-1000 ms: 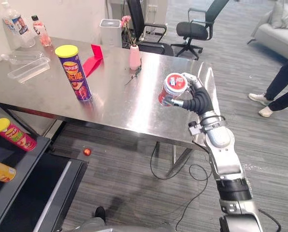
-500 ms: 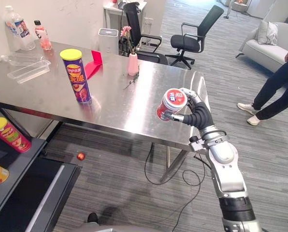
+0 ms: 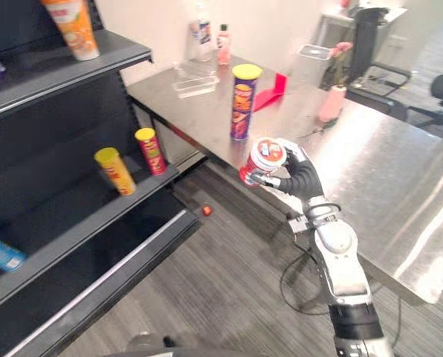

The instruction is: Put the gum and the chips on the shelf.

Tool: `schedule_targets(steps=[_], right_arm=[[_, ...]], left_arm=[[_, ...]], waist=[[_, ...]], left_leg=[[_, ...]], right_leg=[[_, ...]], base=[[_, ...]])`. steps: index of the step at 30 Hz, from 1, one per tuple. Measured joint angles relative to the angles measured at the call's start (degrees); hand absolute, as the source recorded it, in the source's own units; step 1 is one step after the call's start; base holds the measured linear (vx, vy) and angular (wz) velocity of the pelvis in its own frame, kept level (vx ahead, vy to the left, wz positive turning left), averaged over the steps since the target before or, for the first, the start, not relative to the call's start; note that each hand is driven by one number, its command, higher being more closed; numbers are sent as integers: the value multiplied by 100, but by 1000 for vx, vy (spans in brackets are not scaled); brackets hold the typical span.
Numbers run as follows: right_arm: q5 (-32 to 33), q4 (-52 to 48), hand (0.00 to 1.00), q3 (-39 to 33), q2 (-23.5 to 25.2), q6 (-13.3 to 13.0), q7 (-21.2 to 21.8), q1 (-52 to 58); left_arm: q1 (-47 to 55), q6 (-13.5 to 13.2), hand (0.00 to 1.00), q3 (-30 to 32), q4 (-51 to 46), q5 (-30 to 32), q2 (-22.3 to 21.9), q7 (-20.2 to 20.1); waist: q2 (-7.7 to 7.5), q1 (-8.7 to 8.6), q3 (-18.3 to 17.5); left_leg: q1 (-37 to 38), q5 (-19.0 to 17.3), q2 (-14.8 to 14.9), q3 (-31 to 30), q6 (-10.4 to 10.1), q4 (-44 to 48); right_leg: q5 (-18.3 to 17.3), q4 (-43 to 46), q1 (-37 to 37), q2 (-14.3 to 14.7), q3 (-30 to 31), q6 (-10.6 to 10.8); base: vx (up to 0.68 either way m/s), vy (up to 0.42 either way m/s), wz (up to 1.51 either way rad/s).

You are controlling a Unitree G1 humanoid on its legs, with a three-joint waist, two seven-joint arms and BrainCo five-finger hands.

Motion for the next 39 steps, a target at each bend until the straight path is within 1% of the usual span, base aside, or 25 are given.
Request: schedule_targets(steps=[1, 3, 6, 9, 12, 14, 15, 16, 17, 18, 19, 20, 22, 23, 24, 25, 26, 27, 28, 29, 30, 33, 34, 35, 39], right_arm=[[0, 4, 100, -17, 33, 23, 0, 13], [-3, -84, 100, -16, 43, 69, 55, 74], [-10, -293, 100, -47, 131, 67, 57, 341], [-15, -337, 100, -159, 285, 63, 45, 453], [-19, -337, 100, -281, 281, -17, -17, 513], [-25, -338, 100, -305, 274, -95, -24, 558], [-28, -340, 100, -305, 270, -138, -6, 583], [-29, -344, 100, -307, 260, -220, 20, 627], [-28, -344, 100, -321, 260, -282, 64, 650], [-27, -345, 100, -346, 262, -291, 78, 668], [-21, -362, 100, -444, 265, -316, 96, 781], [-21, -391, 100, -509, 264, -313, 64, 882], [-28, -461, 100, -545, 264, -307, 3, 970], [-28, -591, 100, -570, 264, -301, -2, 1019], [-24, -726, 100, -570, 264, -302, 4, 1025], [-22, -788, 100, -570, 264, -302, 9, 1026], [-14, -869, 100, -568, 265, -313, 22, 1024], [-8, -864, 100, -546, 299, -308, 28, 1026], [-2, -873, 100, -546, 339, -307, 26, 1009], [5, -858, 100, -540, 384, -312, 27, 924], [12, -798, 100, -481, 440, -302, 65, 901], [20, -644, 100, -320, 454, -305, 117, 675], [19, -526, 100, -237, 454, -296, 119, 544], [18, -414, 100, -195, 461, -289, 120, 480], [4, -108, 100, -156, 478, -183, 129, 323]], left_arm=[[-31, -2, 0, -4, 27, 17, 0, -18], [-57, -2, 0, 32, 135, 168, 5, -49], [-56, -44, 0, 22, 277, 189, 6, -108], [-52, -160, 0, -34, 366, 220, 20, -160], [-14, -279, 0, -149, 385, 176, 26, -175], [-9, -323, 0, -207, 384, 146, 31, -229], [-9, -327, 0, -222, 380, 150, 45, -250], [-10, -322, 0, -270, 376, 150, 80, -287], [-26, -284, 0, -363, 330, 150, 143, -298], [-52, -243, 0, -394, 300, 150, 168, -300], [-152, -167, 0, -470, 248, 155, 256, -302], [-314, -75, 0, -479, 238, 174, 343, -309], [-520, 111, 0, -490, 243, 220, 427, -377], [-639, 216, 0, -528, 246, 224, 461, -427], [-724, 282, 0, -532, 270, 224, 456, -451], [-748, 305, 0, -534, 270, 223, 451, -468], [-797, 312, 0, -532, 290, 221, 445, -500], [-819, 309, 0, -515, 330, 221, 458, -523], [-820, 309, 0, -511, 358, 220, 470, -528], [-822, 315, 0, -519, 380, 218, 465, -524], [-774, 330, 0, -514, 360, 215, 486, -518], [-712, 312, 0, -502, 341, 206, 484, -520], [-691, 298, 0, -500, 333, 208, 477, -520], [-688, 277, 0, -517, 325, 207, 427, -512], [-595, 178, 0, -517, 289, 164, 259, -505]], waist=[[-20, -8, -20], [-69, -9, -30], [-158, -75, -68], [-169, -84, -74], [-127, -15, -56], [-90, 6, -10], [-132, 6, 30], [-102, 4, 23], [-109, 0, 80], [-93, -9, 108], [-69, -72, 126], [-44, -164, 171], [-55, -205, 197], [-61, -189, 235], [-77, -184, 248], [-82, -191, 249], [-69, -208, 269], [-158, -224, 258], [-230, -255, 239], [-226, -291, 277], [-345, -289, 209], [-368, -225, 175], [-370, -184, 168], [-328, -168, 132], [-10, -128, 89]], left_leg=[[-23, 8, -95, 68, 1, -176], [-8, 81, -447, -12, 72, -872], [60, 376, -792, -343, 195, -1658], [102, 468, -856, -507, 196, -1934], [283, 633, -943, -636, 130, -2423], [369, 621, -1071, -729, 117, -2651], [371, 596, -1125, -800, 106, -2700], [376, 561, -1211, -897, 102, -2755], [350, 559, -1296, -1102, 115, -2786], [341, 581, -1299, -1239, 149, -2777], [212, 619, -1286, -1650, 188, -2775], [126, 650, -1270, -2112, 203, -2774], [86, 659, -1279, -2469, 201, -2776], [85, 661, -1323, -2659, 198, -2775], [88, 655, -1343, -2720, 199, -2777], [85, 642, -1342, -2715, 201, -2776], [78, 549, -1298, -2593, 162, -2761], [70, 295, -1205, -2283, -93, -2586], [-41, 251, -1100, -2016, -86, -2290], [-122, 349, -1083, -1962, 308, -2072], [-96, 327, -1175, -2097, 268, -2065], [-76, 277, -1179, -2328, 177, -1993], [-88, 237, -1171, -2399, 150, -1816], [-155, 142, -1097, -2495, 118, -1592], [-355, 57, -840, -2532, 40, -1165]], right_leg=[[50, -7, -64, -24, -34, 76], [302, -124, -97, -7, -261, 227], [369, -138, -22, -8, -534, 202], [375, -9, 66, -25, -575, 199], [373, 469, 71, -165, -653, 196], [306, 1023, 44, -442, -659, 90], [273, 1194, 27, -520, -658, 34], [227, 1448, -23, -682, -621, -49], [246, 1874, -246, -861, -125, -448], [225, 2028, -416, -838, 275, -620], [24, 2185, -711, -515, 1274, -680], [-234, 2117, -904, -17, 2212, -577], [-501, 1970, -1072, 486, 3011, -426], [-604, 1855, -1205, 686, 3362, -345], [-606, 1721, -1346, 783, 3596, -328], [-598, 1626, -1405, 812, 3663, -315], [-518, 1342, -1471, 890, 3822, -188], [-416, 901, -1448, 923, 3897, -27], [-369, 683, -1448, 862, 3859, 47], [-312, 527, -1356, 816, 3756, 138], [-272, 313, -1276, 751, 3712, 122], [-160, -147, -1081, 888, 3490, -14], [103, -361, -965, 947, 3453, -124], [251, -520, -808, 1024, 3385, -22], [254, -754, -618, 1252, 3212, -108]], base=[[-67, 181, 76], [-54, 139, 55], [-84, 89, 73], [-53, -6, 62], [-78, 67, 37], [-65, 122, 30], [-69, 135, 34], [-35, 151, 48], [-14, 154, 54], [9, 142, 86], [15, 44, 125], [21, 20, 141], [32, 11, 117], [65, 42, 110], [66, 54, 91], [79, 66, 89], [102, 40, 92], [148, 17, 94], [177, -71, 96], [182, -102, 88], [198, -137, 83], [180, -120, 50], [185, -131, 40], [215, -166, 44], [125, -153, 16]])
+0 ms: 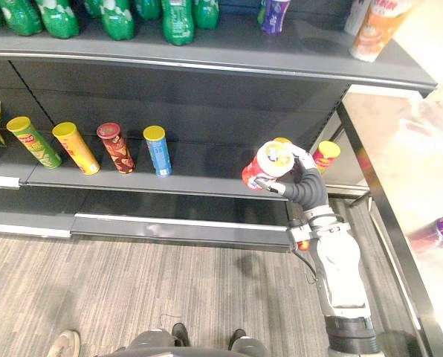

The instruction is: Put the gum and the chips on the shelf.

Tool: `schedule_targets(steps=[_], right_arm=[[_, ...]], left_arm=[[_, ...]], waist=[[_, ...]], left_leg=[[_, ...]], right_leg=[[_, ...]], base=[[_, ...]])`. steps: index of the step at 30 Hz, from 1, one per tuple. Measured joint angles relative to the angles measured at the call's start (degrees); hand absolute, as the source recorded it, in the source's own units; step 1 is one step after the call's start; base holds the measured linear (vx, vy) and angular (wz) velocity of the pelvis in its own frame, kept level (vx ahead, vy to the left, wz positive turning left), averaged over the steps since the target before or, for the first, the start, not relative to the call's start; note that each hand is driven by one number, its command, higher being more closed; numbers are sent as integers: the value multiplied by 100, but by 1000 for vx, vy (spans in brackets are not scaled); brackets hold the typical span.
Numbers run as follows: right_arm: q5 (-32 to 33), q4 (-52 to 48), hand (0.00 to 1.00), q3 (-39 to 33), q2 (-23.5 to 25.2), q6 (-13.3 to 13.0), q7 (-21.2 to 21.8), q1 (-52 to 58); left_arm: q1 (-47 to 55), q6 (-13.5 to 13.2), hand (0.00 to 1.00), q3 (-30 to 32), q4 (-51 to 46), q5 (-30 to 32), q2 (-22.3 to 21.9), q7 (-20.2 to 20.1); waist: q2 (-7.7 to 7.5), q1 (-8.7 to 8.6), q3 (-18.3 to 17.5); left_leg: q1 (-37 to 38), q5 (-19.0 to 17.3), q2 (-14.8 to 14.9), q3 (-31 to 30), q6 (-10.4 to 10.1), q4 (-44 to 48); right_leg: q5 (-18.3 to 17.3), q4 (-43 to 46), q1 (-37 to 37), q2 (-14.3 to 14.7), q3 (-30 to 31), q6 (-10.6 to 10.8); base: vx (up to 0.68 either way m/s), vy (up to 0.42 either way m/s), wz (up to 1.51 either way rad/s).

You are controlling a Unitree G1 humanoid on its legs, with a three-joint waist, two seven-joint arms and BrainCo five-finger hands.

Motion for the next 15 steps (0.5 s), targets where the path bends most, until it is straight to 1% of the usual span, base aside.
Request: schedule_targets(steps=[1, 2, 3, 4, 6, 9, 11, 15], right_arm=[[-1, 2, 100, 0, 0, 12, 0, 4], [-1, 1, 100, -1, 0, 31, 0, 10], [-1, 0, 100, -16, -1, 35, 1, 25], [-1, 0, 100, -16, -1, 35, 1, 25], [-3, 0, 100, -15, 0, 38, 14, 62], [-5, 4, 100, -9, 16, 39, 81, 129], [-14, 12, 100, 37, 16, 38, 139, 134], [-35, 140, 100, 290, 16, 37, 129, 75]], left_arm=[[22, -13, 0, 0, -7, 0, -13, -1], [96, -66, 0, -4, -21, -16, -24, -7], [124, -102, 0, -6, -20, -47, -24, -22], [124, -102, 0, -6, -20, -47, -24, -22], [133, -157, 0, -25, -21, -57, -28, -92], [134, -279, 0, -73, -25, -62, -38, -125], [133, -296, 0, -86, -34, -59, -36, -135], [134, -295, 0, -104, -46, -47, -33, -134]], waist=[[17, -3, -9], [53, -12, -29], [60, -34, -33], [60, -34, -33], [89, -38, -51], [115, -39, -58], [111, -36, -56], [84, 12, -44]], left_leg=[[10, 0, 11, 0, -1, -1], [38, 18, 51, 1, -42, -9], [80, 74, 72, -1, -131, -14], [80, 74, 72, -1, -131, -14], [119, 150, 79, -44, -240, -16], [121, 206, 55, -225, -291, -165], [116, 252, 35, -424, -300, -292], [129, 351, 10, -556, -303, -307]], right_leg=[[-12, 0, 6, 10, 0, -19], [-34, 0, 29, 48, 0, -56], [-62, -4, 68, 67, 5, -98], [-62, -4, 68, 67, 5, -98], [-101, -35, 110, 87, 46, -147], [-106, -97, 91, 125, 59, -160], [-75, -176, 77, 164, 57, -192], [66, -310, 75, 198, 166, -216]], base=[[82, -155, -5], [64, -133, -6], [71, -156, -6], [26, -109, -9], [0, -82, -8], [-28, -45, 3], [-54, -29, 10], [-60, -18, -9]])
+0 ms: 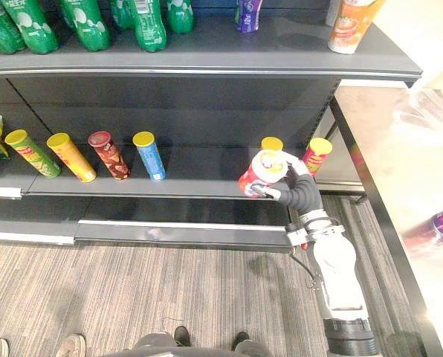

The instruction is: Put the gum and the chips on the shelf.

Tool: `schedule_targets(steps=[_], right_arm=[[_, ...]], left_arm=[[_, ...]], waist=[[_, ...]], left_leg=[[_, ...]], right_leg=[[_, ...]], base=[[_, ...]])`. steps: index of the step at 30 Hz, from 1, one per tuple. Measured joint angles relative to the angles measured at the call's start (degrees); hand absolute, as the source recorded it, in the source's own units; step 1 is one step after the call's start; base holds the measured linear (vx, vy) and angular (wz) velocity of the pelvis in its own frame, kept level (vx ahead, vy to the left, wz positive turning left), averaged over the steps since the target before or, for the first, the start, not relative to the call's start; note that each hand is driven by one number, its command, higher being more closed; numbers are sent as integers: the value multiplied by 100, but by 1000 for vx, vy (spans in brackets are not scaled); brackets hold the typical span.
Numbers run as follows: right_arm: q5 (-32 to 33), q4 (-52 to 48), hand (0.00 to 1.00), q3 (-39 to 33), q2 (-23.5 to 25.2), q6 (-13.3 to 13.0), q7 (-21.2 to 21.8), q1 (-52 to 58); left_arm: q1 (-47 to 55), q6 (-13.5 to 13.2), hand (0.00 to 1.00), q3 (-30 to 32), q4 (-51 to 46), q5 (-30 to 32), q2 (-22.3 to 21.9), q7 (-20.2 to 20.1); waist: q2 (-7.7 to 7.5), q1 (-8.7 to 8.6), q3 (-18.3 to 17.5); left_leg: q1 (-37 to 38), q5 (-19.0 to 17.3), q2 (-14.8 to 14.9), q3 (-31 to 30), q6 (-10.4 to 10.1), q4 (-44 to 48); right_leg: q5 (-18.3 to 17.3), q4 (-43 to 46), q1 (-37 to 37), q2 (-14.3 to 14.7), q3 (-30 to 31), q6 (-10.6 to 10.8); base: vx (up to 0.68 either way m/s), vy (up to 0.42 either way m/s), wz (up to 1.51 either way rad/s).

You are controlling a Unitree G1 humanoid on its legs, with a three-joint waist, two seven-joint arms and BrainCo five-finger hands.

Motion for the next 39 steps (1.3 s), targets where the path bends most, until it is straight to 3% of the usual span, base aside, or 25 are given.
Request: schedule_targets(steps=[10, 17, 22, 32, 39], right_arm=[[30, 79, 100, -370, -16, 0, -296, 218], [33, 77, 100, -368, -8, -6, -333, 261], [33, 77, 100, -368, -9, -1, -335, 248], [65, 408, 100, 101, -500, 539, -265, -1246], [95, 1240, 100, 501, -618, 877, -266, -2565]], left_arm=[[15, 20, 0, -33, -12, 160, 24, -52], [5, -27, 0, -32, 23, 275, 46, -118], [-38, 89, 0, -32, 20, 289, 71, -154], [-53, 161, 0, -149, 22, 511, 205, -272], [-51, 182, 0, -188, 21, 507, 234, -269]], waist=[[38, -186, 1], [34, -208, -11], [7, -195, -48], [-109, -177, -142], [-170, 3, -246]], left_leg=[[592, 301, -65, 185, -36, -1095], [791, 319, -98, 454, -30, -1313], [802, 335, -102, 448, -6, -1323], [889, 336, -107, 464, -6, -1359], [893, 402, -159, 411, 38, -1457]], right_leg=[[233, -32, -210, 57, 622, 61], [298, -24, -212, 57, 866, 85], [301, -10, -205, 58, 861, 83], [302, -9, -156, 60, 868, 85], [381, -163, -102, 38, 810, 123]], base=[[-77, 23, -32], [-1, 24, -19], [52, 5, 1], [-8, -8, -1], [-31, -11, 4]])
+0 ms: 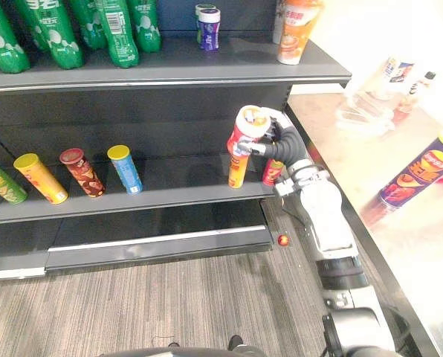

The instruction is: Put the gum and the chips on the shelf.

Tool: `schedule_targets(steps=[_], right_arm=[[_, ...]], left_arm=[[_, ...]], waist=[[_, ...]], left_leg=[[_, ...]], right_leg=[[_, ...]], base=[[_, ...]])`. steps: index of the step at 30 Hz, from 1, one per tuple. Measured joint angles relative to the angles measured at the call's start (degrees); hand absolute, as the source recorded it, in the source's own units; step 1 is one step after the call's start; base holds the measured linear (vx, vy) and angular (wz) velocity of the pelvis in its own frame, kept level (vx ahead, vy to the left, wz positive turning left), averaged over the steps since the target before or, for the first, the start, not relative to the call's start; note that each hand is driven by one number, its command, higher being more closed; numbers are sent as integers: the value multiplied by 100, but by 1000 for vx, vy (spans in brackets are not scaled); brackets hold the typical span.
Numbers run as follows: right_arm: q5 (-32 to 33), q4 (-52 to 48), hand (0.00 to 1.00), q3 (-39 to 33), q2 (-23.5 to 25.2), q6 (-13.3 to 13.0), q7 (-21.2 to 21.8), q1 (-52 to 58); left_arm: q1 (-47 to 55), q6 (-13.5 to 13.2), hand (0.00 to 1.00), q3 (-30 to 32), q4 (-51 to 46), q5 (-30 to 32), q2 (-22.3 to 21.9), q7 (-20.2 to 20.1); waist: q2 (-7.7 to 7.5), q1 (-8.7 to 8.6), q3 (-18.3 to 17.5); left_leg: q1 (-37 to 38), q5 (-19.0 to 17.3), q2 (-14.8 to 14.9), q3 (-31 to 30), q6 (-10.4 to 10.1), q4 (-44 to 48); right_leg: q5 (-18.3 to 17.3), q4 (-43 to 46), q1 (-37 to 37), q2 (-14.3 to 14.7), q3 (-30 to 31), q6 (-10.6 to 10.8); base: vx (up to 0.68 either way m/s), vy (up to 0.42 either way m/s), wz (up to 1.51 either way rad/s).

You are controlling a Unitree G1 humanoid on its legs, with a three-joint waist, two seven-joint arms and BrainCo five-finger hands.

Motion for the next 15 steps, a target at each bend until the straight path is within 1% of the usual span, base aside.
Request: schedule_targets(steps=[4, 8, 10, 13, 15], right_arm=[[2, 477, 100, 110, -110, 161, -78, -553], [2, 931, 100, 326, -121, 431, -245, -1194], [-1, 1122, 100, 368, -121, 500, -333, -1443], [-4, 1458, 100, 381, -143, 616, -428, -1837], [-2, 1844, 100, 507, -311, 650, -557, -2201]], left_arm=[[-1, 5, 0, 0, -14, 0, 1, 2], [-2, 97, 0, 5, -16, 4, 4, 5], [-2, 170, 0, 5, -40, 4, 9, 3], [-1, 180, 0, 5, -100, 5, 8, 4], [-1, 251, 0, 7, -155, 3, 13, 4]], waist=[[-2, 113, -1], [-7, 140, -2], [-10, 175, -3], [-16, 268, 1], [-36, 302, 13]], left_leg=[[-8, 7, -22, -93, 9, -3], [-16, 17, -25, -217, 19, -2], [-15, 24, -27, -289, 17, -2], [-55, 43, -23, -337, 13, -2], [-112, 85, -30, -486, 11, -3]], right_leg=[[6, -37, 33, -15, -113, 9], [19, -145, 168, -17, -256, 10], [22, -179, 214, -15, -311, 6], [22, -182, 207, -12, -362, 6], [22, -182, 216, -21, -514, 5]], base=[[3, -14, 12], [0, -24, 18], [-20, -29, 17], [-33, -27, 13], [-45, -28, 29]])
